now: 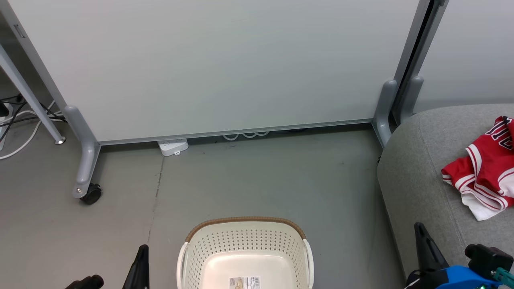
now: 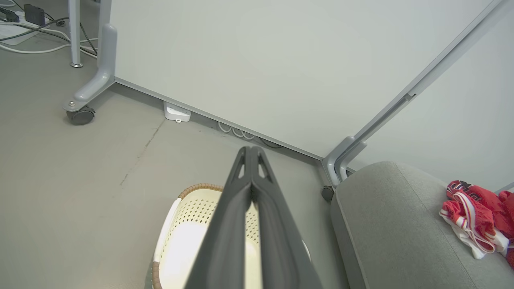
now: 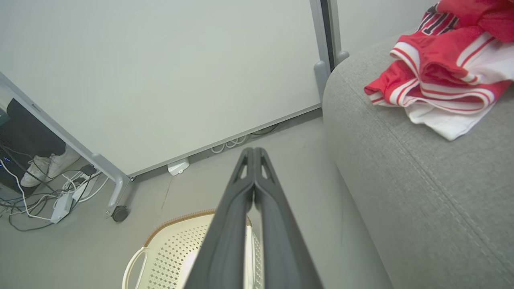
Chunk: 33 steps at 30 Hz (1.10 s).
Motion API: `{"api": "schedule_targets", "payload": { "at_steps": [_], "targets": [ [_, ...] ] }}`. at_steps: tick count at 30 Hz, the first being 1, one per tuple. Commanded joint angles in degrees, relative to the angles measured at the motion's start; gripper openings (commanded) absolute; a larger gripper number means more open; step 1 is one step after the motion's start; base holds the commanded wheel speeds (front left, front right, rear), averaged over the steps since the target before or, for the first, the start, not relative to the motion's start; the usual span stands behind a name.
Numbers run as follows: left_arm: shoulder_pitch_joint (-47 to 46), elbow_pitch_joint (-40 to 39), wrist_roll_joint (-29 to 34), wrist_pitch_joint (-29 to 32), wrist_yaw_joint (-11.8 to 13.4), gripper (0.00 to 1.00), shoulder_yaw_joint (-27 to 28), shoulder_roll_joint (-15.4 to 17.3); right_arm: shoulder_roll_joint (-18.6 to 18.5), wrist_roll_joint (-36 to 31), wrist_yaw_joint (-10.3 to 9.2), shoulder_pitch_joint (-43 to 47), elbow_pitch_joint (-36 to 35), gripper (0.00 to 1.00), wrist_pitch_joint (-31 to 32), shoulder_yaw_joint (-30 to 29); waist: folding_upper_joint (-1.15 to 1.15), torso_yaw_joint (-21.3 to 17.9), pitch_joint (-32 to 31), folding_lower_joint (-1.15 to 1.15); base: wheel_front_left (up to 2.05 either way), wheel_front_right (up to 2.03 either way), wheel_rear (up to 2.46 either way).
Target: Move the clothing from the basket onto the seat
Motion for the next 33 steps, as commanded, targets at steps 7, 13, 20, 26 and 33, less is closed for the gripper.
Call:
{"api": "schedule_targets", "payload": {
  "at_steps": [7, 13, 20, 26, 33],
  "targets": [
    [-2.12, -1.68, -6.95, 1.78, -0.11, 0.00, 1.41, 0.43, -0.08, 8.41, -0.01, -2.44, -0.54, 0.00, 0.93, -0.19, 0.00, -0.20, 0.01, 0.00, 0.00, 0.00, 0.00],
    [-2.52, -2.17, -11.77, 3.11, -0.13, 0.00, 2.19, 0.47, -0.09, 14.22, -0.01, -2.98, -0.38, 0.00, 1.64, -0.27, 0.00, -0.37, 0.02, 0.00, 0.00, 0.00, 0.00],
    [-2.98, -2.73, -16.98, 4.56, -0.16, 0.00, 3.09, 0.51, -0.09, 20.53, -0.02, -3.62, -0.21, 0.00, 2.48, -0.36, 0.00, -0.57, 0.03, 0.00, 0.00, 0.00, 0.00],
    [-3.29, -3.13, -21.13, 5.72, -0.18, 0.00, 3.81, 0.53, -0.10, 25.54, -0.02, -4.06, -0.06, 0.00, 3.07, -0.44, 0.00, -0.74, 0.04, 0.00, 0.00, 0.00, 0.00],
    [-3.70, -3.60, -25.68, 7.04, -0.20, 0.00, 4.60, 0.54, -0.10, 31.09, -0.02, -4.63, 0.11, 0.00, 3.80, -0.52, 0.00, -0.94, 0.04, 0.00, 0.00, 0.00, 0.00]
  ]
}}
